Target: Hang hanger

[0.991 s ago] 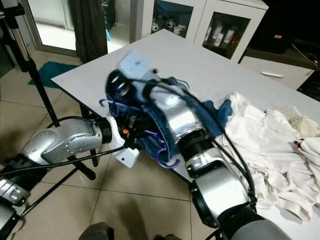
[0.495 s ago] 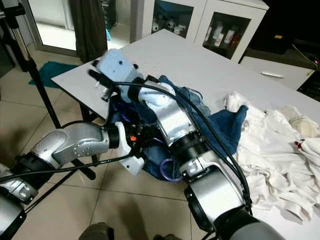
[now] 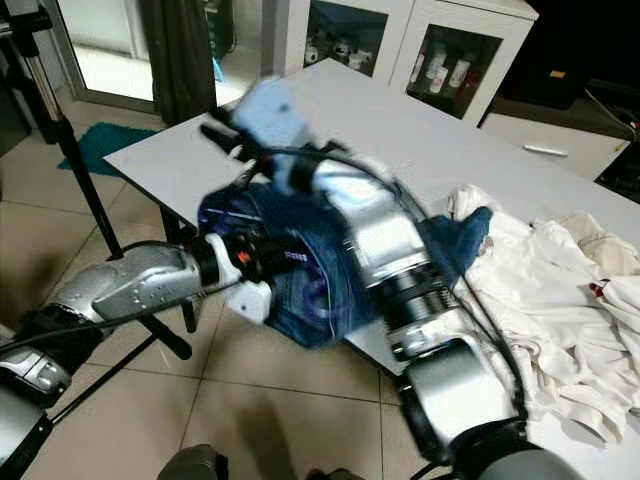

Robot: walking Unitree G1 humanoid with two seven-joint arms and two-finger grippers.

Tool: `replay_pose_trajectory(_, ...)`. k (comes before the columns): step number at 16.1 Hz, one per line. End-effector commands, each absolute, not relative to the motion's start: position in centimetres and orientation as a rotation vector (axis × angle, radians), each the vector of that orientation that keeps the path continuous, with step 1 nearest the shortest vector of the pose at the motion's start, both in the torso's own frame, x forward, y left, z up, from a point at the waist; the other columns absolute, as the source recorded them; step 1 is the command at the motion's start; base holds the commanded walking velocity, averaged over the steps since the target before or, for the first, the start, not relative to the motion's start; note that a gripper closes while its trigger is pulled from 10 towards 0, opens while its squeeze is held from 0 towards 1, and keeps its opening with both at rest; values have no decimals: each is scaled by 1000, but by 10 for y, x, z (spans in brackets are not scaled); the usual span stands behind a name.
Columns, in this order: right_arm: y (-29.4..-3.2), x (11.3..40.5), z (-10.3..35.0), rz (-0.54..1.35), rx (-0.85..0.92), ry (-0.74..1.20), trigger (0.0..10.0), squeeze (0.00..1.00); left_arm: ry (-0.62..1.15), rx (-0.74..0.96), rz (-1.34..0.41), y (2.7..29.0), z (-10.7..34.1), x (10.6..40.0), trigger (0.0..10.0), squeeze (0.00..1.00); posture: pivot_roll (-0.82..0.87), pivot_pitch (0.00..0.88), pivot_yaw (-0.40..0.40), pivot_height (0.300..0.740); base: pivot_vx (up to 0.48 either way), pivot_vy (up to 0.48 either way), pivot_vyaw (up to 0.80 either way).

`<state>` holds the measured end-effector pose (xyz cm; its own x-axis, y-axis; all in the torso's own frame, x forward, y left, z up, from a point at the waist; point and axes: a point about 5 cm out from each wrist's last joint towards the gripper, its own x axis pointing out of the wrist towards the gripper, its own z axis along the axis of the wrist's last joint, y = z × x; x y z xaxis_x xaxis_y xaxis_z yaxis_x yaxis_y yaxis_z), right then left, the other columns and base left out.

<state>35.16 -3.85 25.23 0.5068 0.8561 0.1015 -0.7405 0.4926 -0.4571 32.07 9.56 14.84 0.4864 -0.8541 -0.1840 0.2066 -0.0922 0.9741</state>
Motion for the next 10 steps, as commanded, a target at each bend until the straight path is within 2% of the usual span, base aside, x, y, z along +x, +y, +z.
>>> replay_pose_trajectory(1, -51, 357, 243, 960, -482, -286, 10000, 0, -658, 1347, -981, 91, 151, 319, 10000, 0, 276, 15, -99, 740, 0, 0, 0)
replay_pose_trajectory(4, -49, 357, 240, 991, -615, -235, 10000, 0, -671, 1354, -999, 87, 149, 319, 10000, 0, 270, 13, -98, 740, 0, 0, 0)
replay_pose_trajectory(6, -43, 355, 238, 1036, -641, -202, 10000, 0, -675, 1355, -1005, 85, 149, 319, 10000, 0, 267, 12, -96, 740, 0, 0, 0)
replay_pose_trajectory(7, -38, 353, 236, 1070, -657, -183, 10000, 47, -676, 1360, -1013, 84, 148, 319, 10000, 0, 269, 13, -96, 740, 0, 0, 0)
replay_pose_trajectory(8, -35, 351, 234, 1094, -669, -174, 10000, 651, -671, 1371, -1022, 83, 146, 319, 10000, 0, 272, 12, -97, 740, 0, 0, 0)
replay_pose_trajectory(9, -34, 350, 233, 1110, -676, -168, 10000, 651, -667, 1378, -1028, 83, 145, 318, 10000, 0, 272, 12, -97, 740, 0, 0, 0)
replay_pose_trajectory(10, -30, 347, 226, 1138, -727, -141, 10000, 941, -658, 1397, -1036, 84, 142, 319, 10000, 0, 275, 11, -96, 740, 0, 0, 0)
